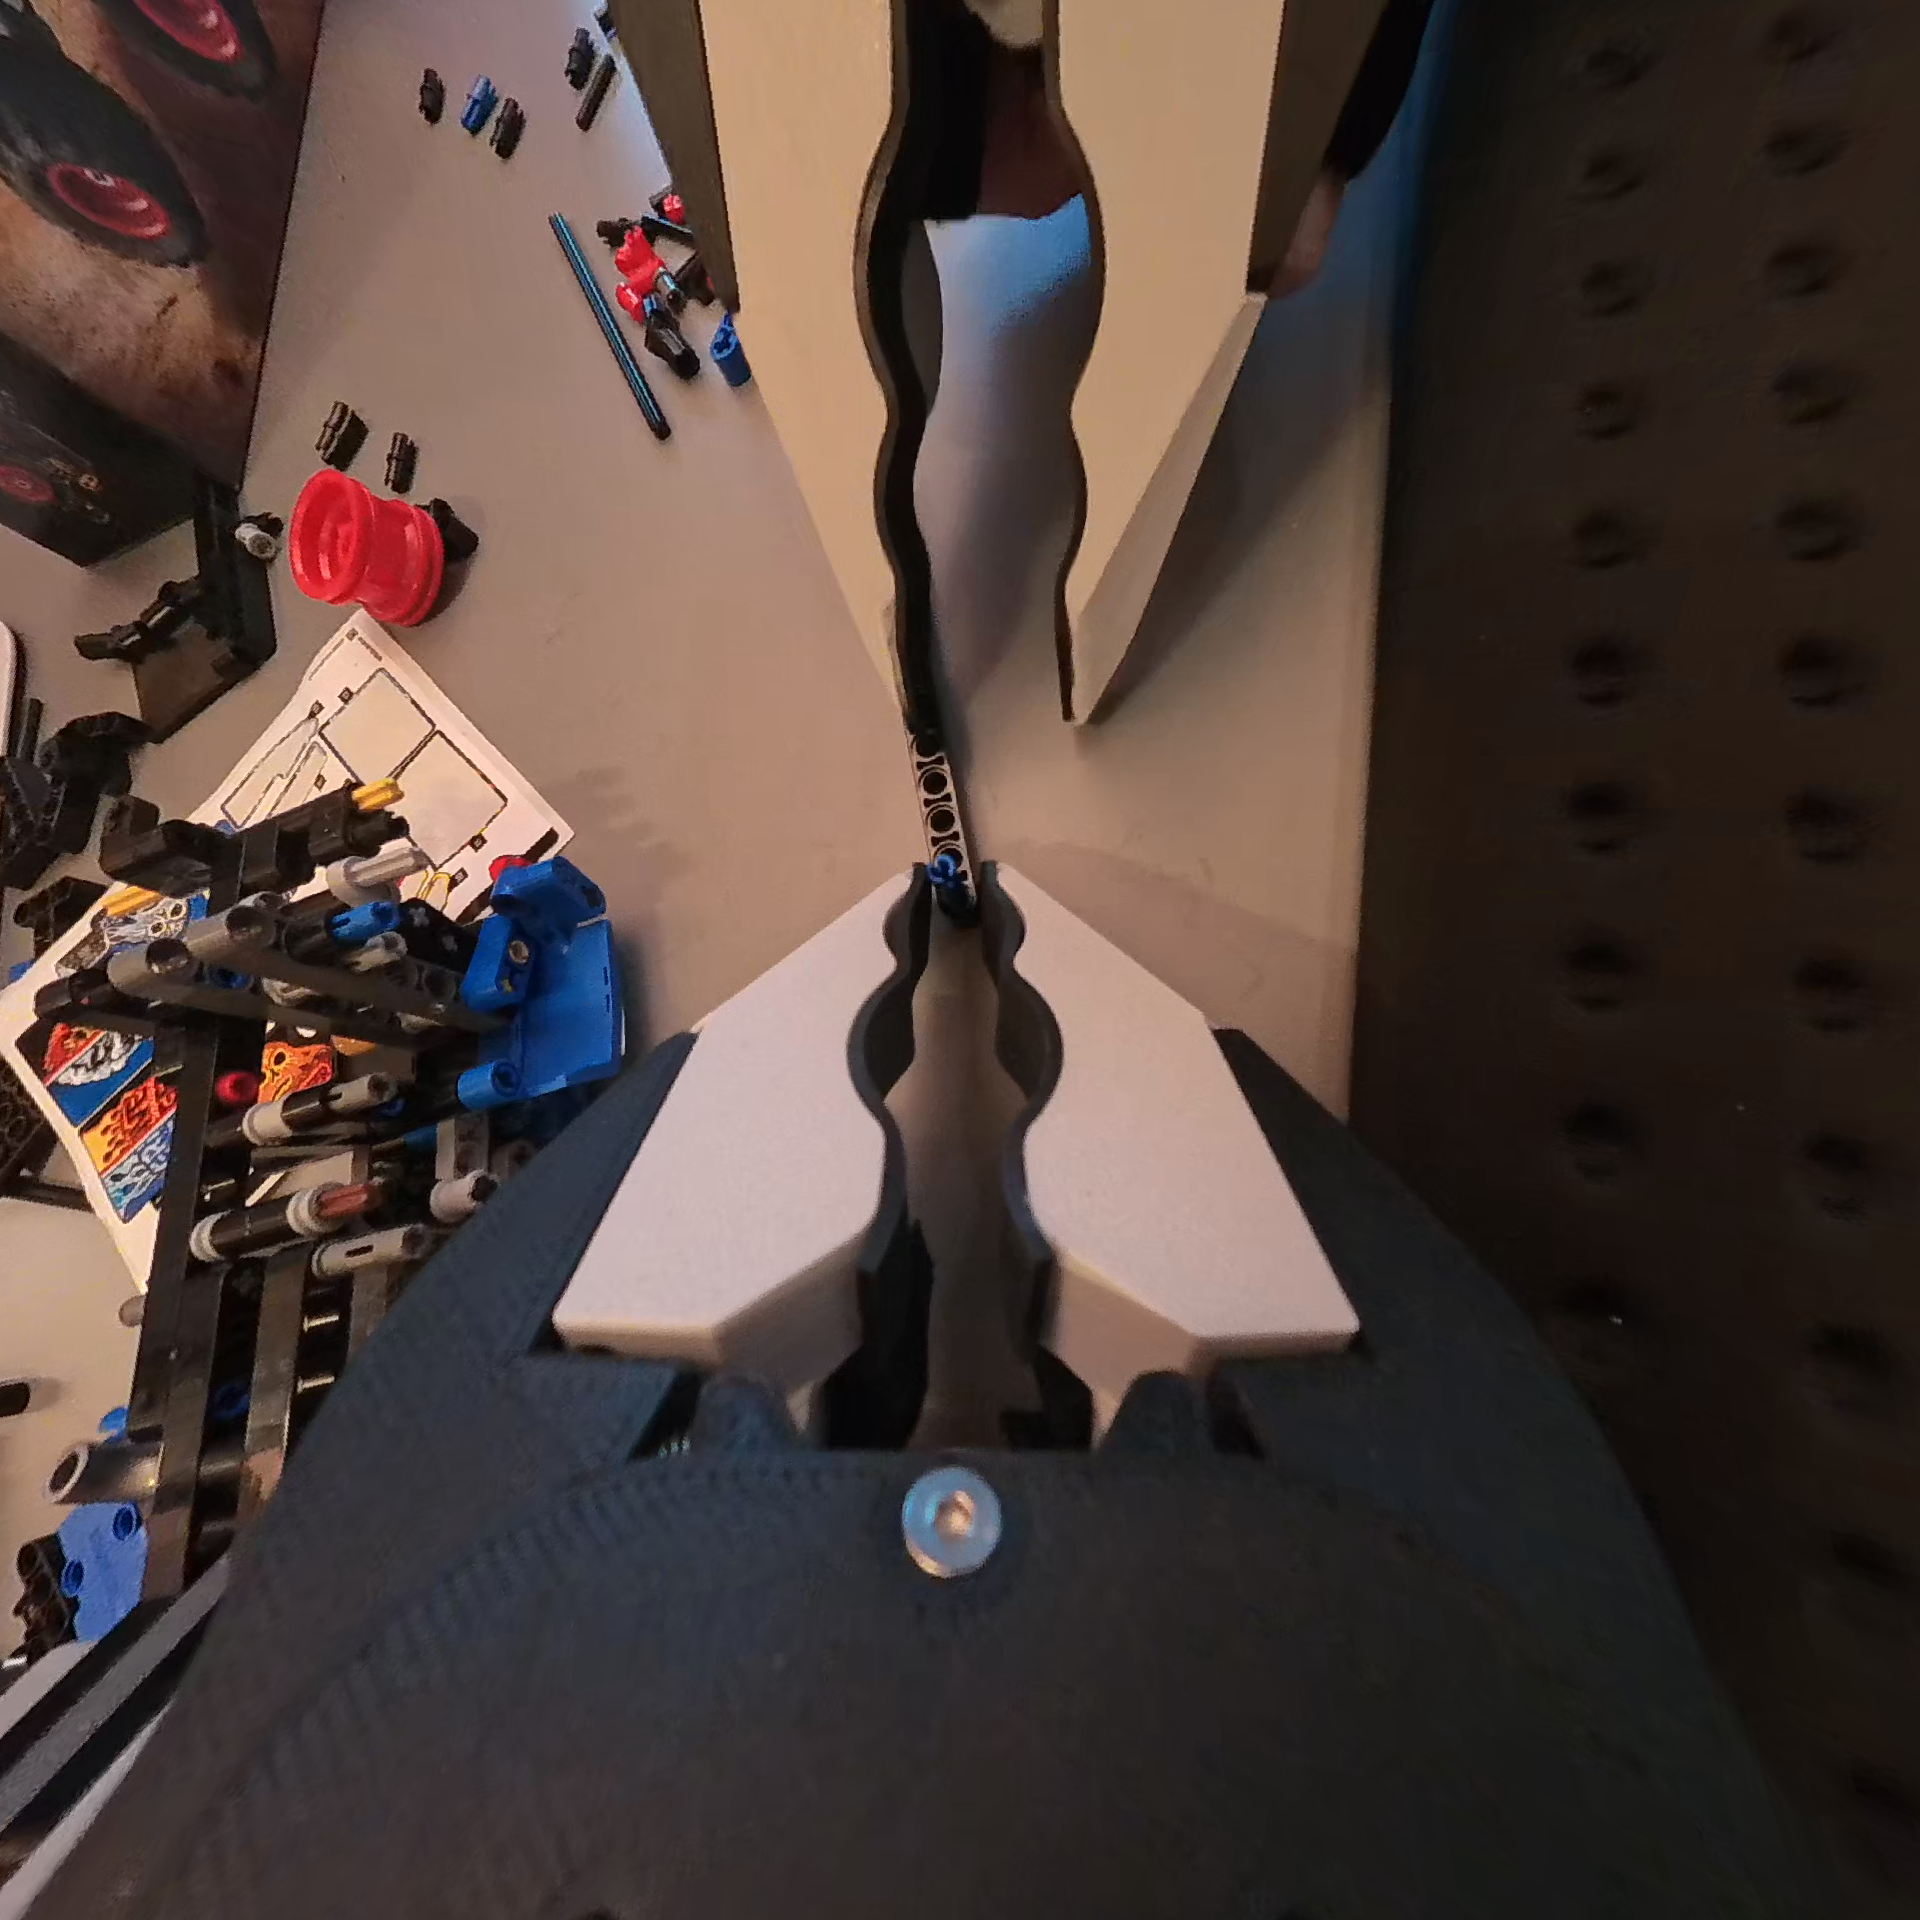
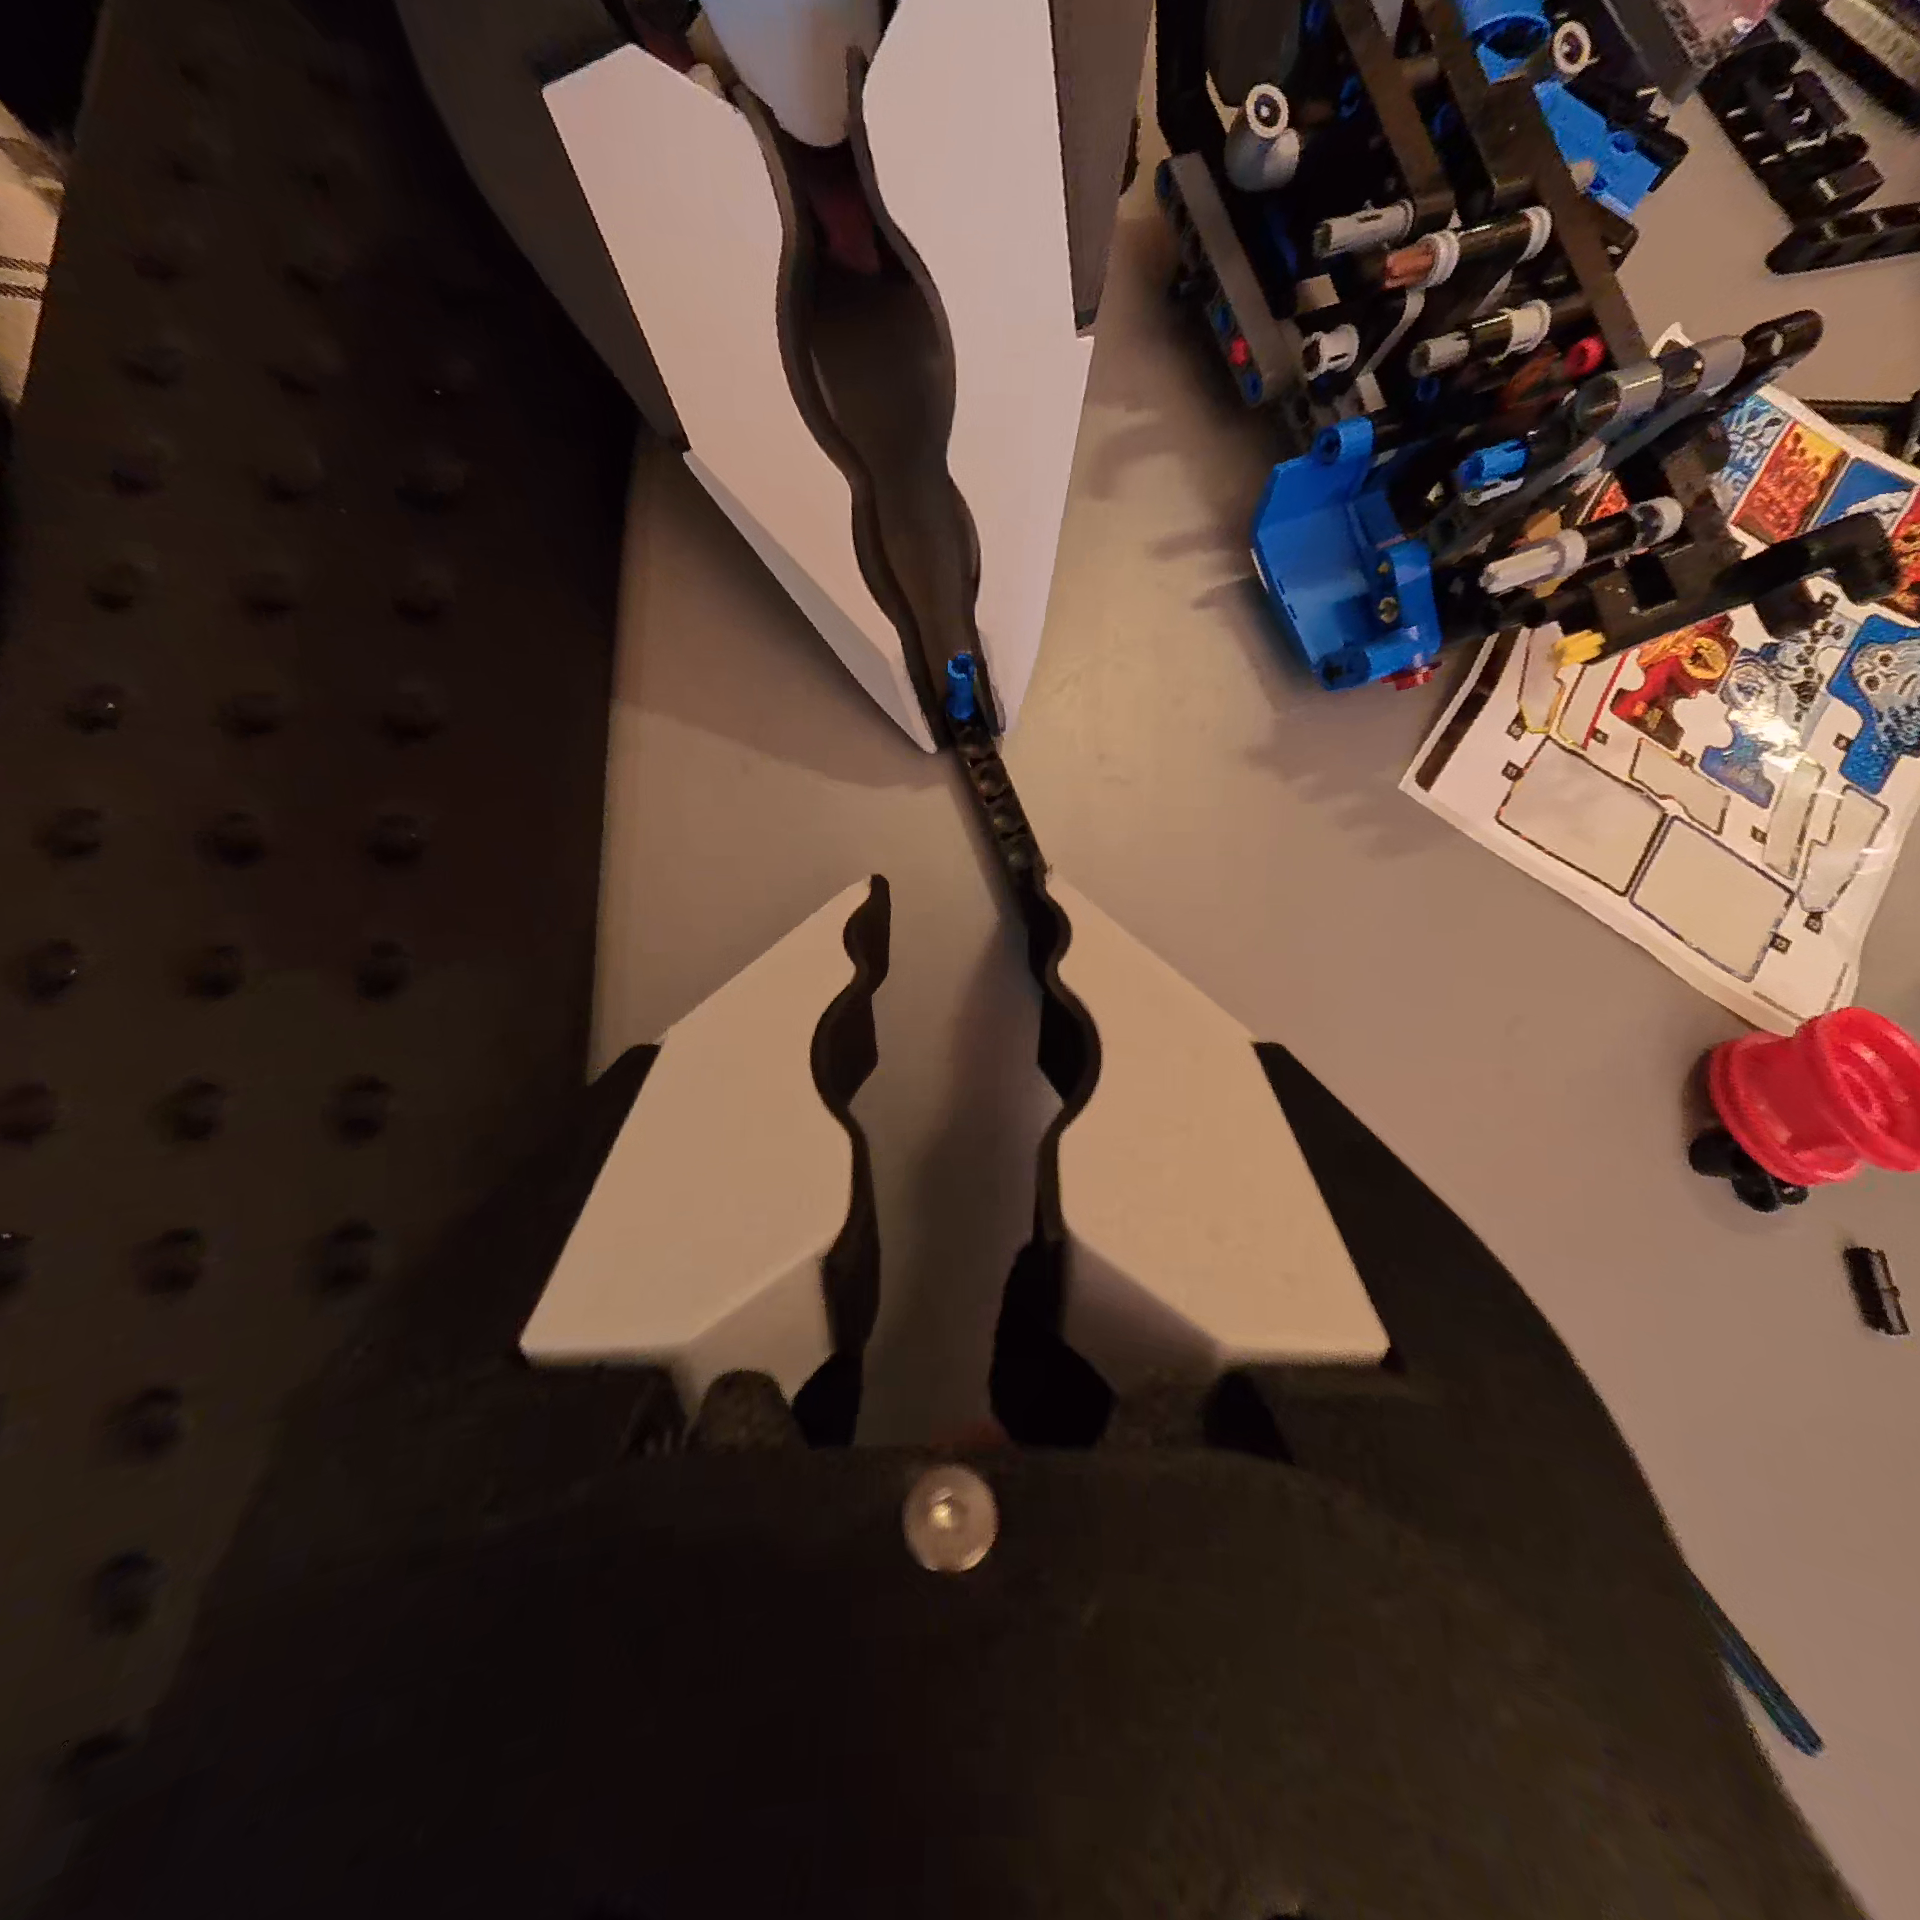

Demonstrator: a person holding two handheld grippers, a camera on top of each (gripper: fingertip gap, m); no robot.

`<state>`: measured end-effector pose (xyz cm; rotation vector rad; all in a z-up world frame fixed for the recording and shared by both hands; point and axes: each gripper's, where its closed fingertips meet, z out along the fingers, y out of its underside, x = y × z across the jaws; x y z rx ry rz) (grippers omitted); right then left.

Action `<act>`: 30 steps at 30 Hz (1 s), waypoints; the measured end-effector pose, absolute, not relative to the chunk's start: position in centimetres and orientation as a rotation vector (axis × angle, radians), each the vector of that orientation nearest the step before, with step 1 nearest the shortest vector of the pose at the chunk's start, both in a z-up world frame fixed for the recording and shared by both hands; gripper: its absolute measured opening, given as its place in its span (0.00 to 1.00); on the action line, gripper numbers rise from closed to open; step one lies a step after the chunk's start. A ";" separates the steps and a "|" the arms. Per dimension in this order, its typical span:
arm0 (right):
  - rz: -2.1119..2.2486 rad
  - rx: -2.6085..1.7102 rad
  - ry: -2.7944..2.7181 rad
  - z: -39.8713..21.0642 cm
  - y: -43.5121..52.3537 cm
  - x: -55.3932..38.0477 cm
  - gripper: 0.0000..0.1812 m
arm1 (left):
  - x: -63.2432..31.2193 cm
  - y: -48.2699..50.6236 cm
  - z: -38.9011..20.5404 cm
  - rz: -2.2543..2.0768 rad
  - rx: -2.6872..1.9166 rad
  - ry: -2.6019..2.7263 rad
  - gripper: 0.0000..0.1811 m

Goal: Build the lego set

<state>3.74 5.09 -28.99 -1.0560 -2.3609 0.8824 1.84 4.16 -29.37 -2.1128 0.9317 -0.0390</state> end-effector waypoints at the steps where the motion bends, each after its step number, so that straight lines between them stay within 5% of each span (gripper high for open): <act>1: 0.883 -1.061 -2.361 -29.0 5.1 3.8 0.13 | 1.8 4.2 -29.4 -0.037 -2.113 0.933 0.04; 8: 0.918 -1.082 -2.363 -29.0 4.9 3.8 0.15 | 2.4 5.2 -28.4 0.044 -2.055 0.980 0.12; 30: 0.865 -1.183 -2.187 -26.2 9.6 5.9 0.15 | 4.4 6.9 -28.9 0.116 -1.987 1.151 0.06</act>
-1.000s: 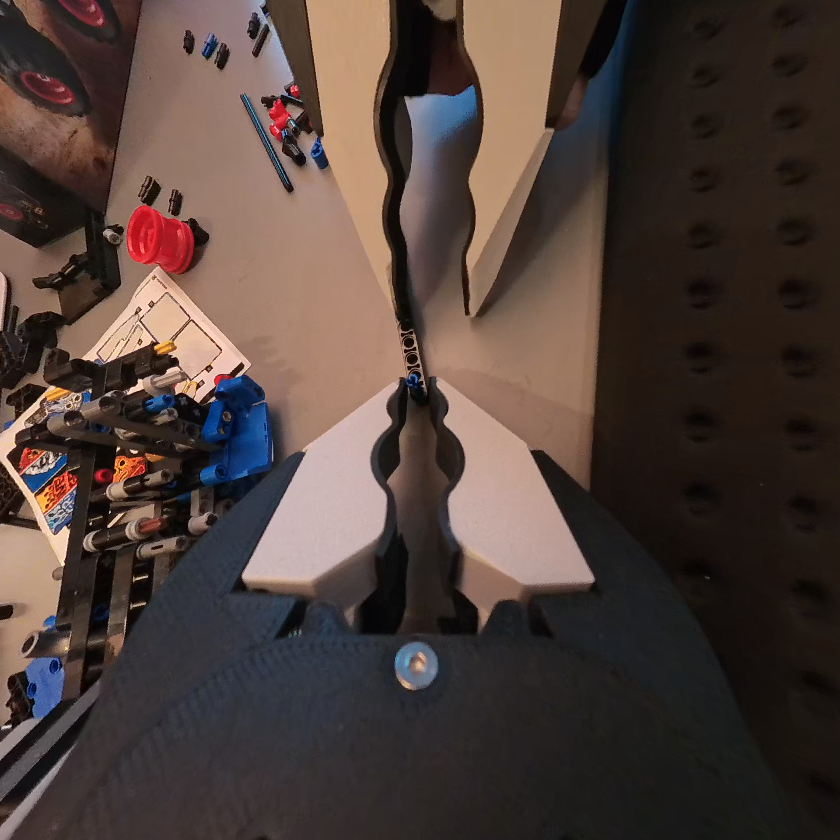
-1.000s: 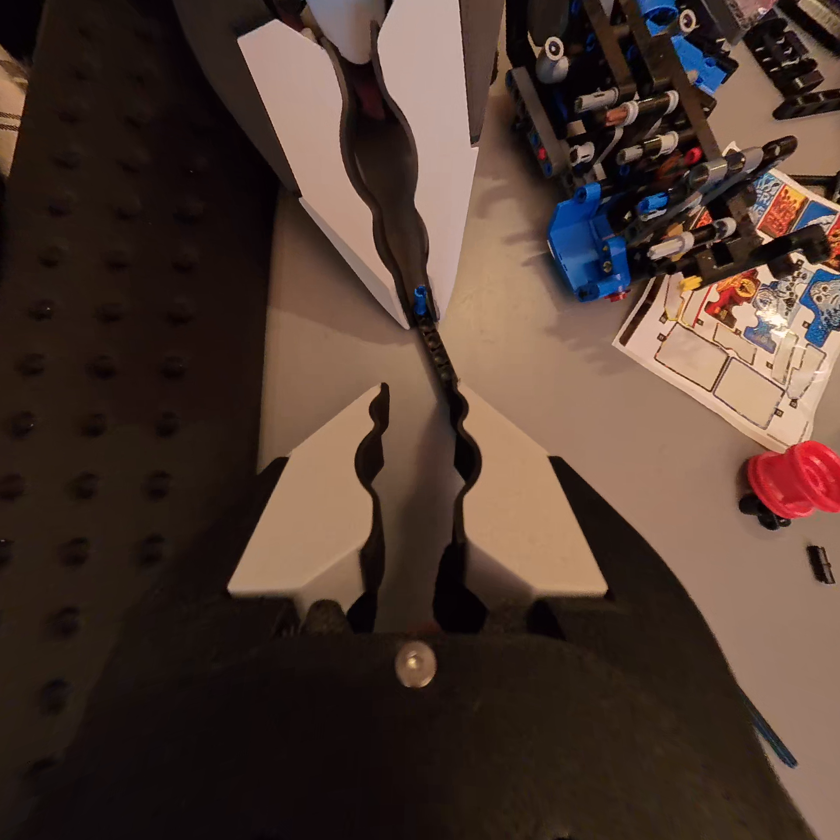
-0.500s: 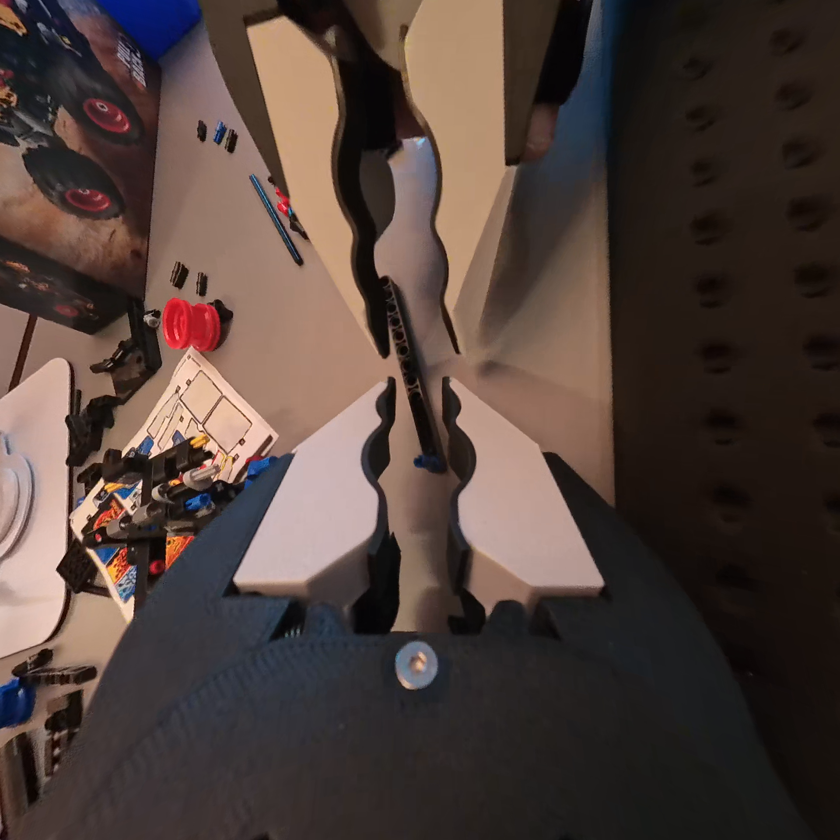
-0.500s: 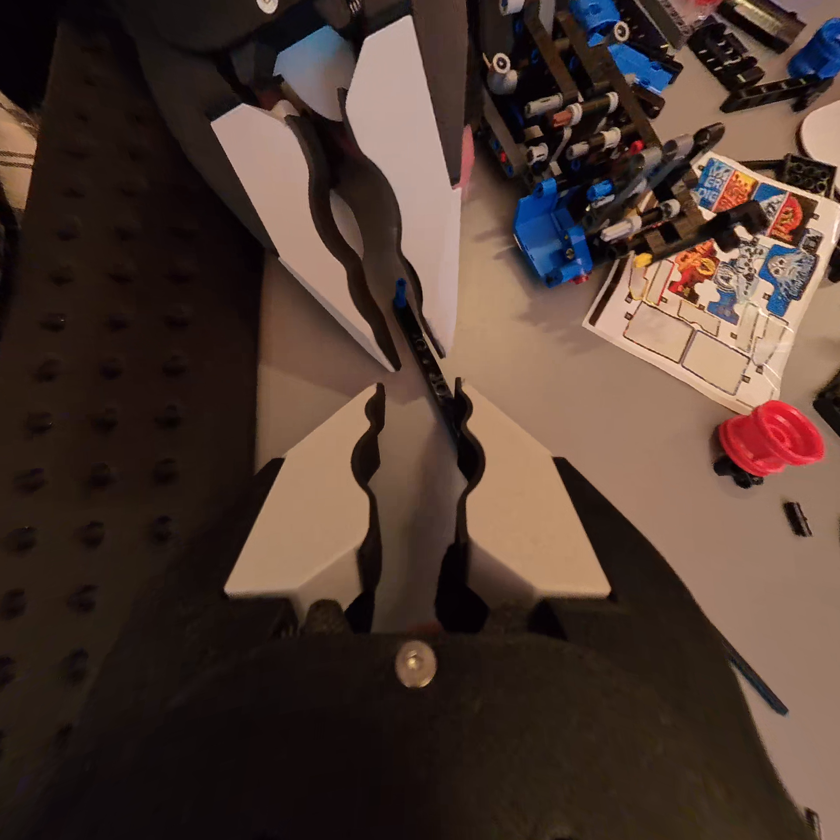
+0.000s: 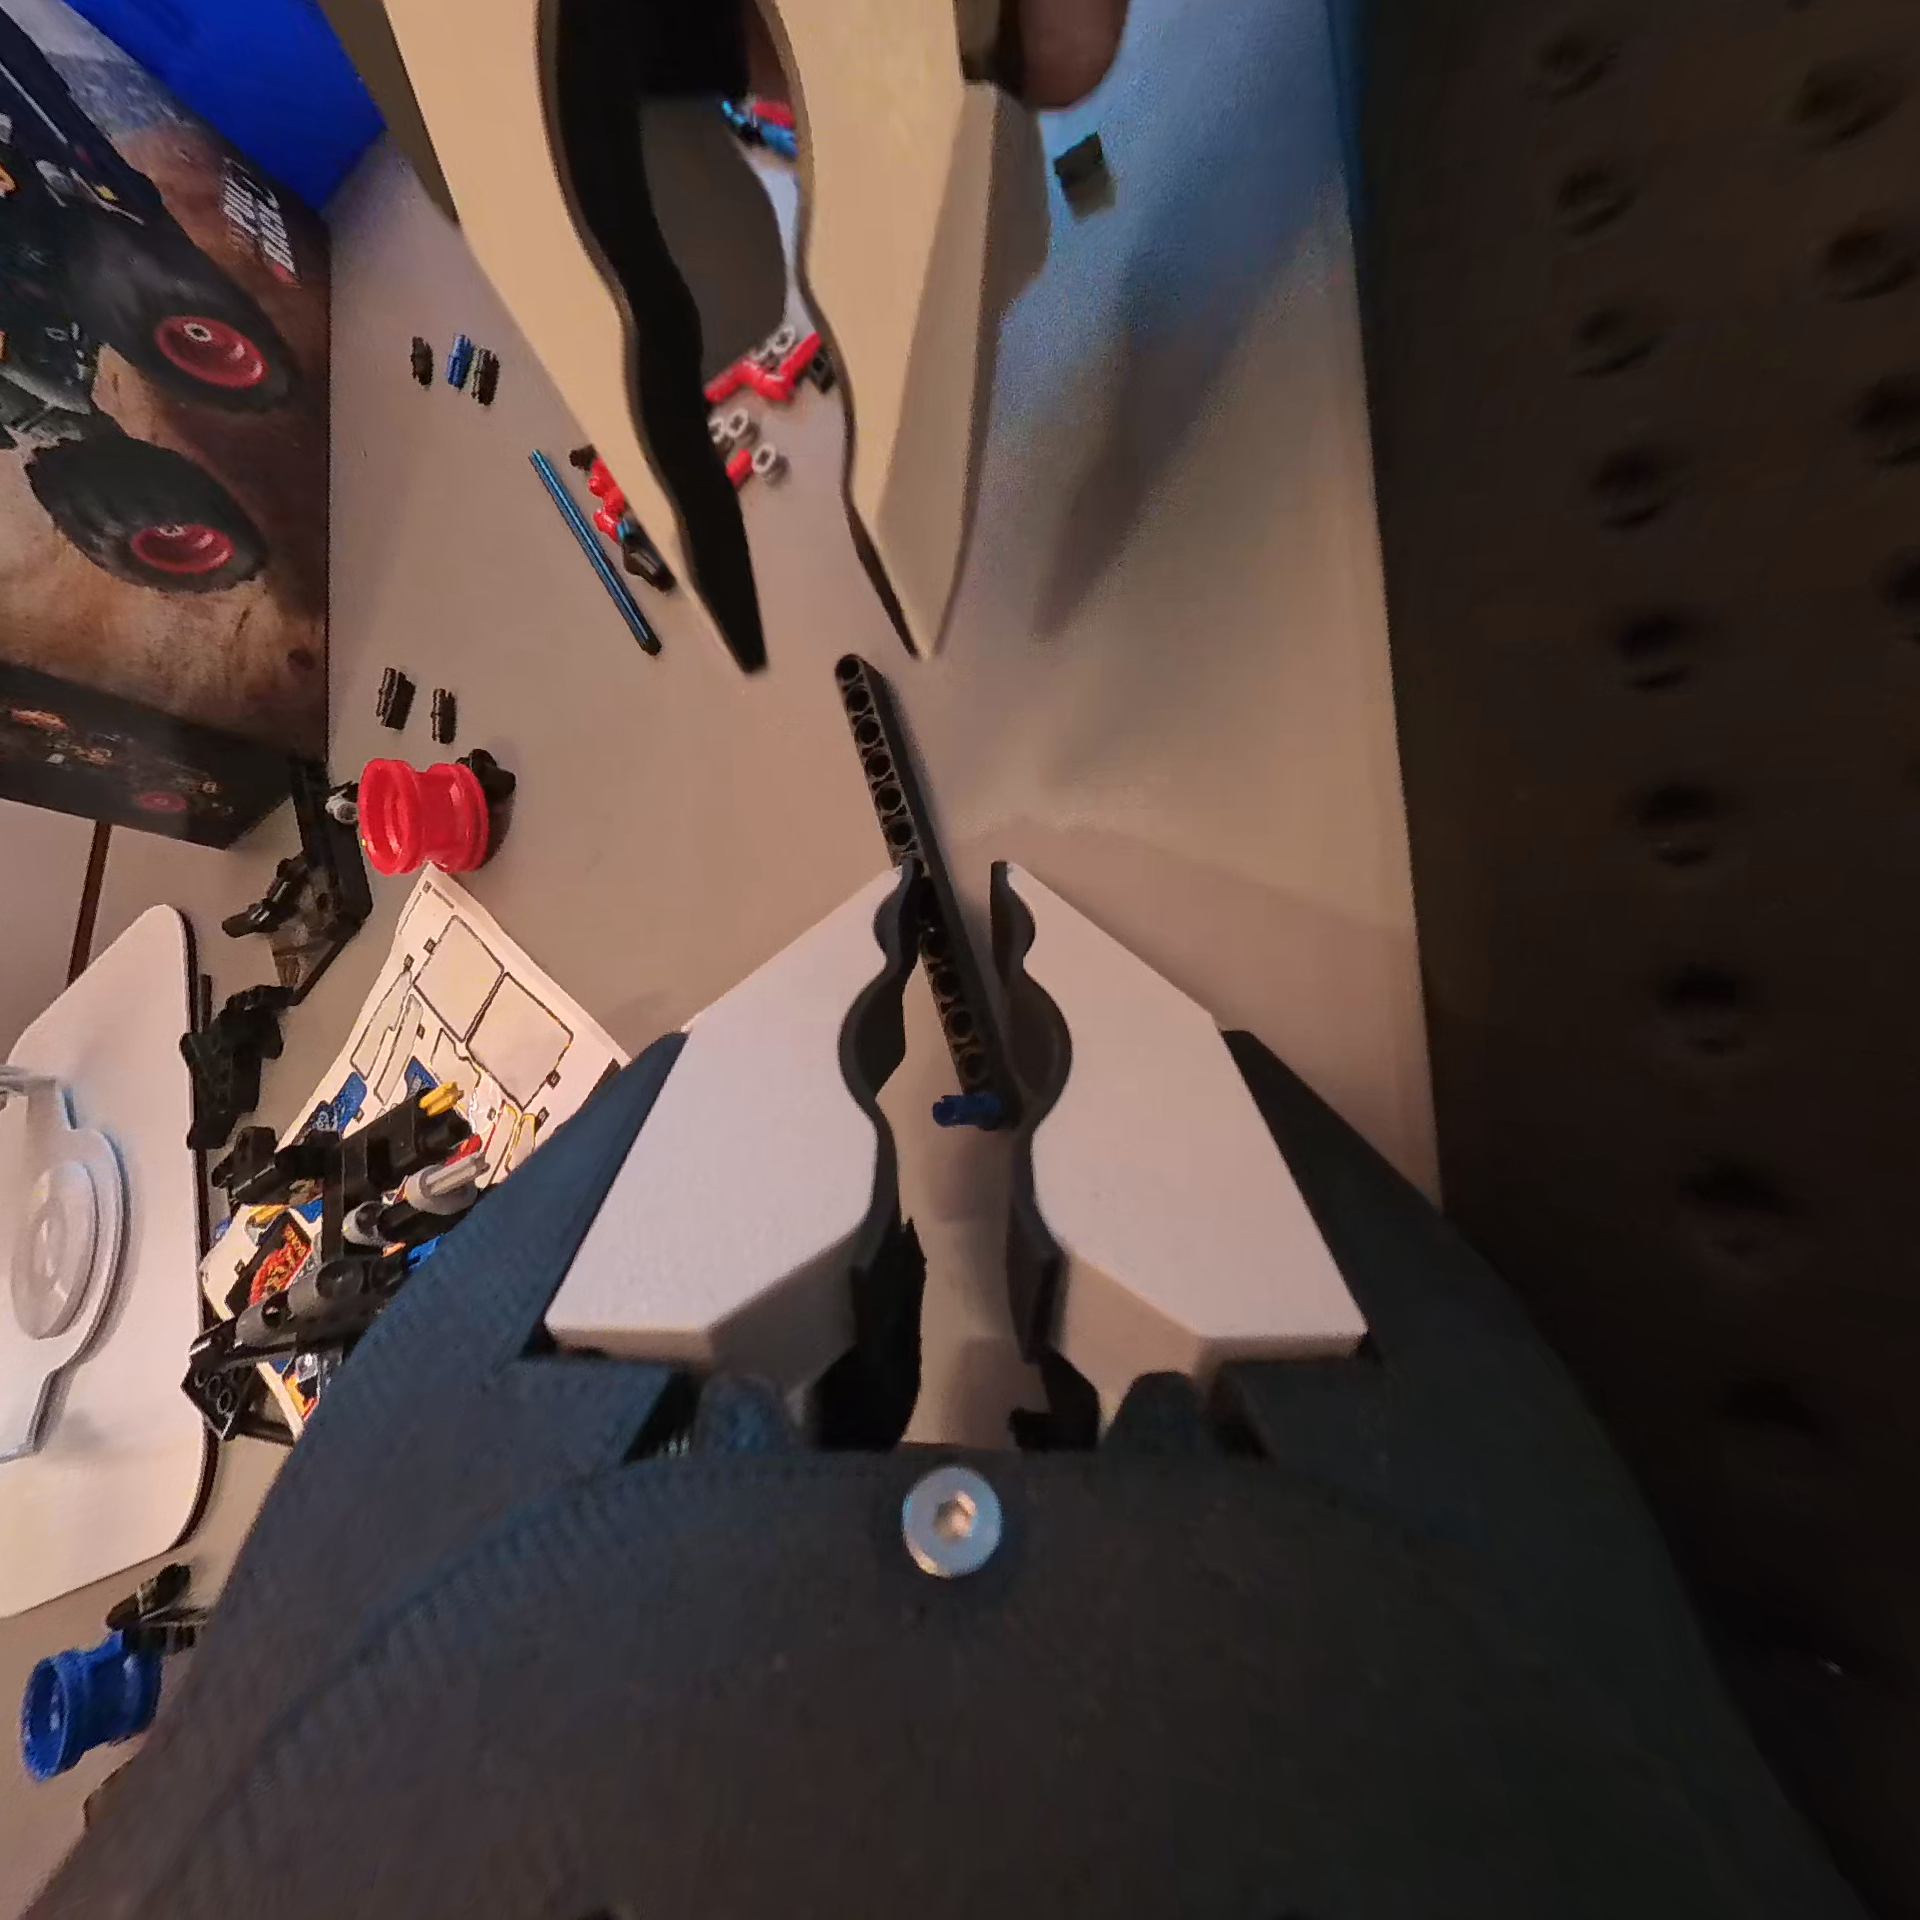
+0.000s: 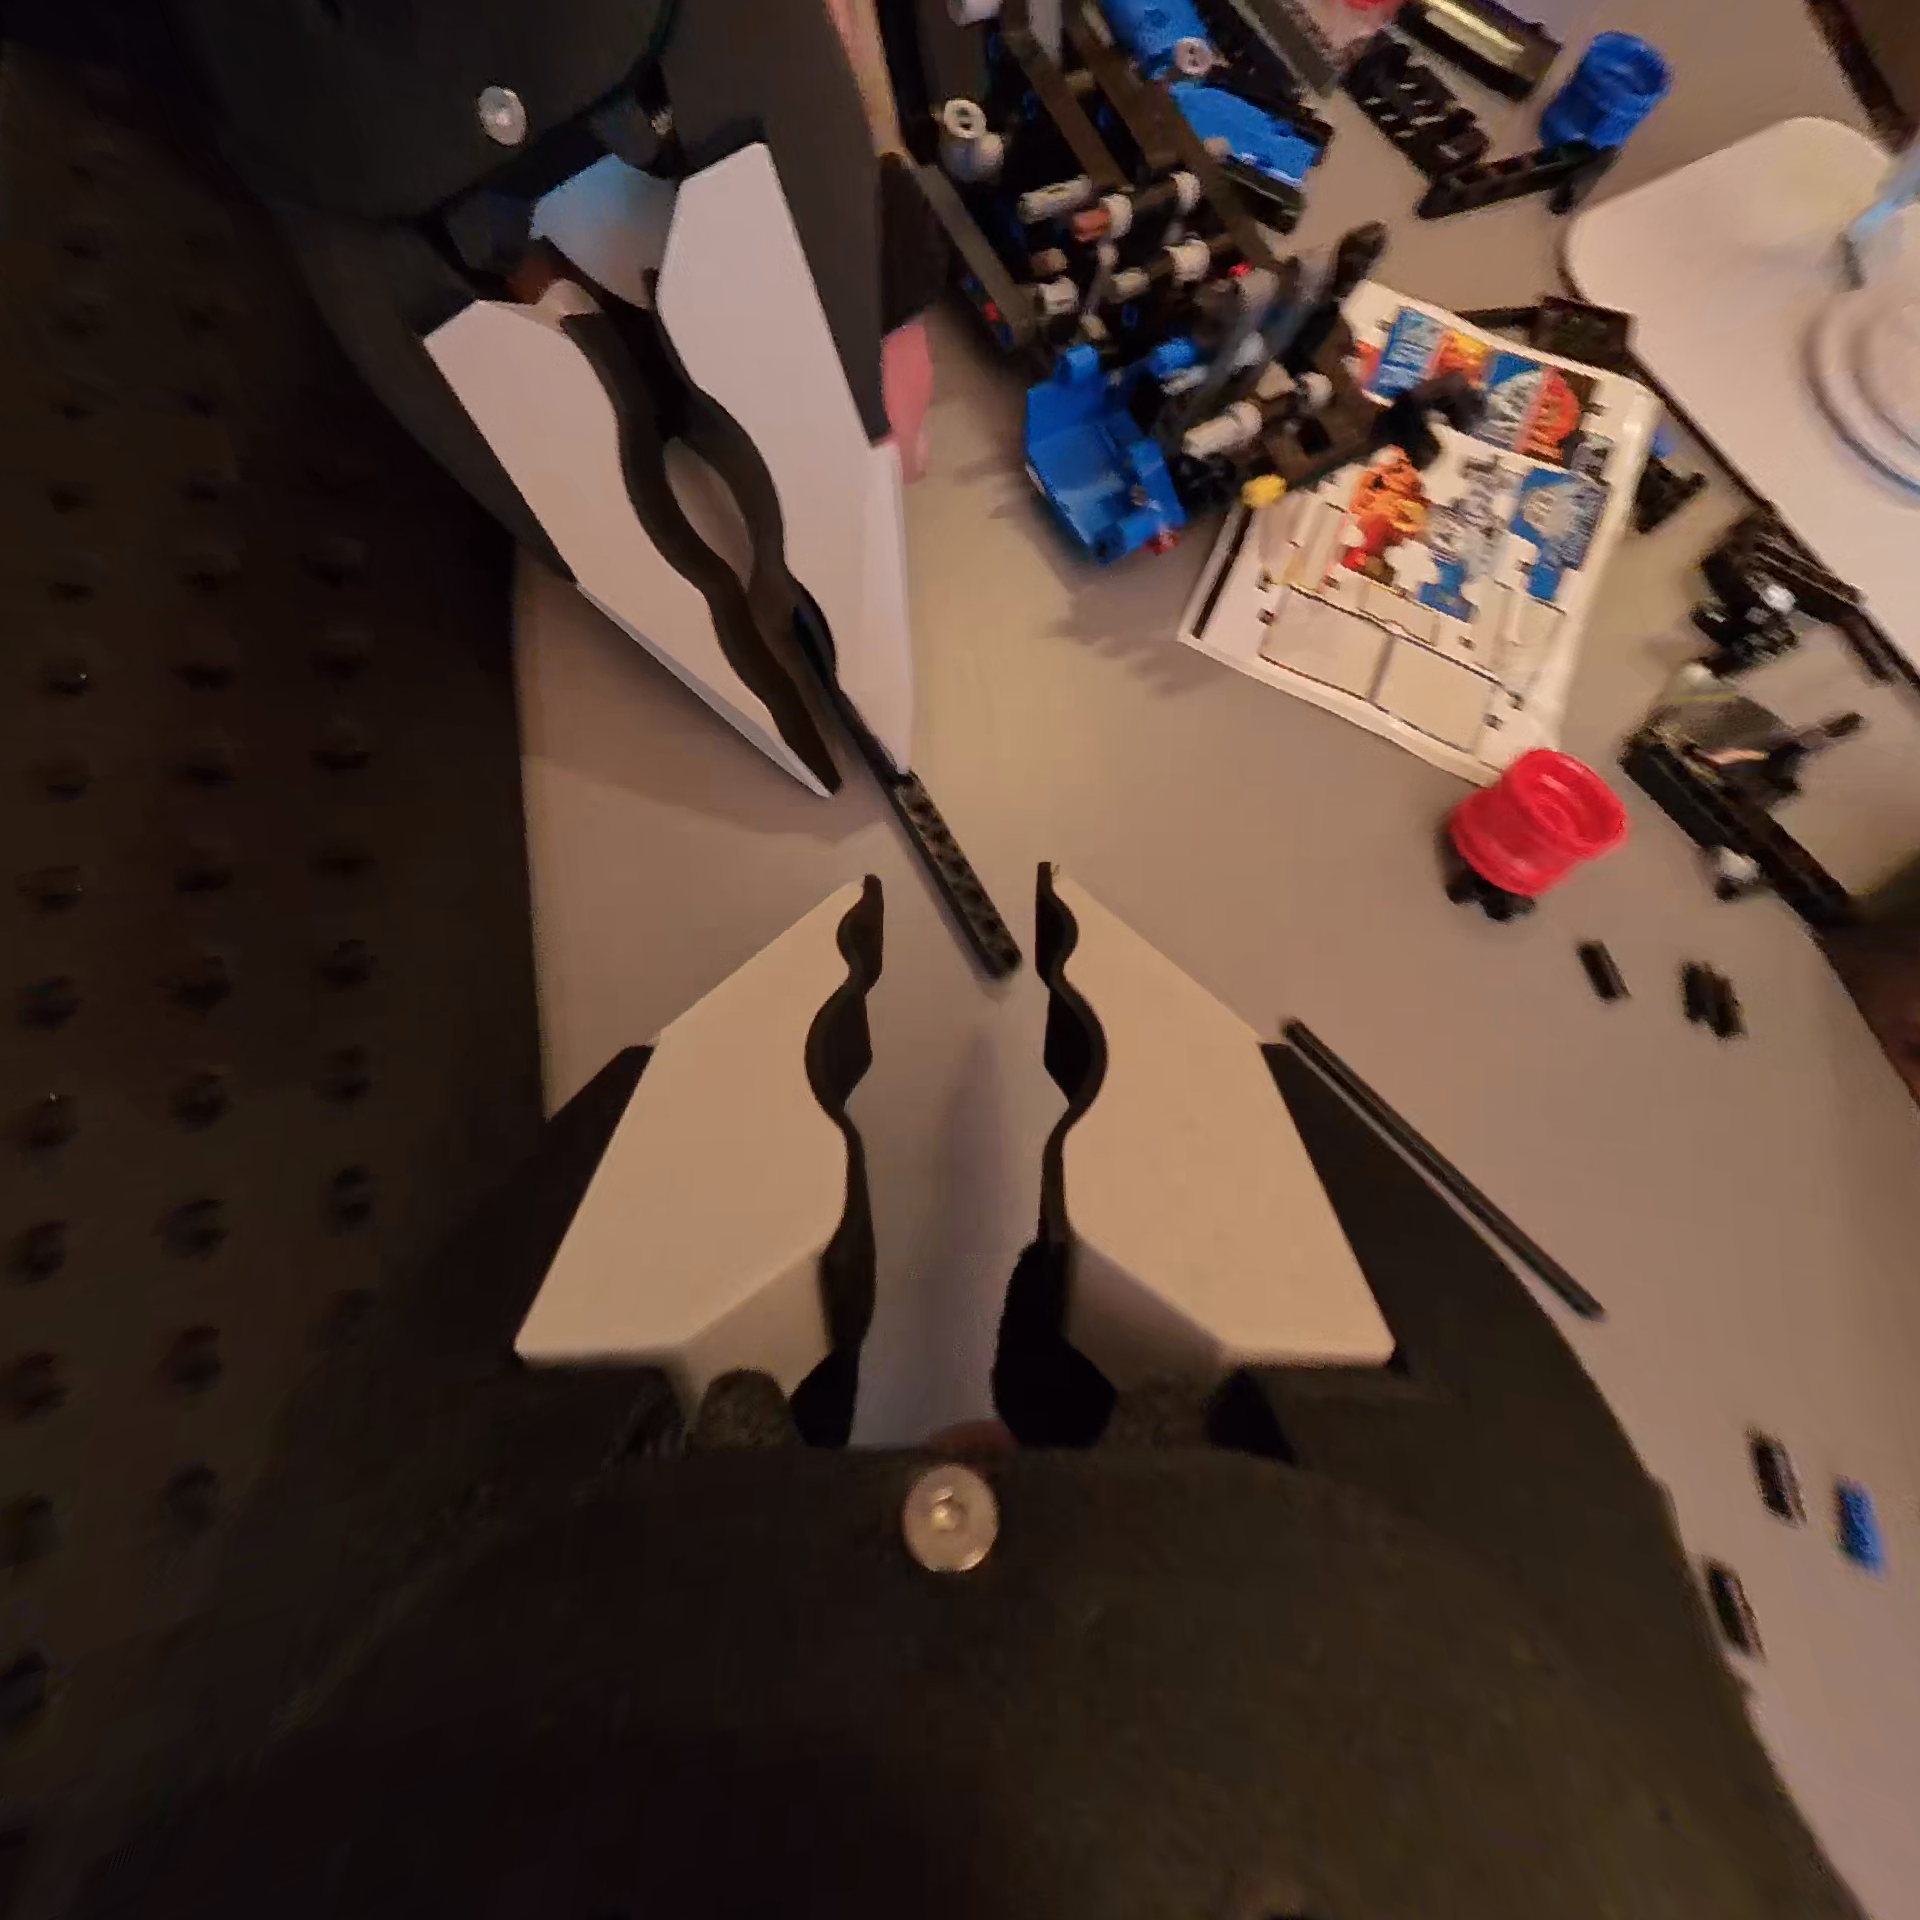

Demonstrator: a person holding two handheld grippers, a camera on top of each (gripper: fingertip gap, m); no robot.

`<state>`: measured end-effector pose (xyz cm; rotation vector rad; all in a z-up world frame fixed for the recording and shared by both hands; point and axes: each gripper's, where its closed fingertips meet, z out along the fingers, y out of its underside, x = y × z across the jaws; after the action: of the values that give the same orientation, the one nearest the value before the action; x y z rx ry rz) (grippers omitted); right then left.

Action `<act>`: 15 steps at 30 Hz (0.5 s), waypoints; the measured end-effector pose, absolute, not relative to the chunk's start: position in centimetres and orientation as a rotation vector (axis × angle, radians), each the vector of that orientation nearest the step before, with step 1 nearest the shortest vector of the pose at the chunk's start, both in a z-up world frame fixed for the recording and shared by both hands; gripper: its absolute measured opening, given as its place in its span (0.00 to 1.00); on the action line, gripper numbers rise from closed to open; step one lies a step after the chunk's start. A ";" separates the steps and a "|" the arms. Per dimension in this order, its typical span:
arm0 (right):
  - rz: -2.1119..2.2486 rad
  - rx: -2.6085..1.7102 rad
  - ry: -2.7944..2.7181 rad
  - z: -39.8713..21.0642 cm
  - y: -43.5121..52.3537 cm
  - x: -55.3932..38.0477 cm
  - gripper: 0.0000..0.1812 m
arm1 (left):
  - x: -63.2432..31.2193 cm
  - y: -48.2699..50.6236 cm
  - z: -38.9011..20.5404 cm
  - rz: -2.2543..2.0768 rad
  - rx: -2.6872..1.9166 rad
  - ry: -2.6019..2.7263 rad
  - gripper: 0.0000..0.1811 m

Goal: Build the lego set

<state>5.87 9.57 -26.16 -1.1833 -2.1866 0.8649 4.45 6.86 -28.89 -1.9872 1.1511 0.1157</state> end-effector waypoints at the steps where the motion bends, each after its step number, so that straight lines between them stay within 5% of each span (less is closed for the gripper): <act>1: 0.858 -1.201 -2.155 -25.7 10.3 6.3 0.15 | 4.4 6.8 -28.9 0.119 -1.985 1.153 0.06; 15: 0.615 -1.463 -2.012 -25.6 19.7 10.3 0.09 | 4.1 6.4 -29.1 0.133 -1.975 1.148 0.06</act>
<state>10.30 19.74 -25.64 -1.4627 -2.0121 0.6150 4.11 6.36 -29.05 -1.9748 1.1483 0.1329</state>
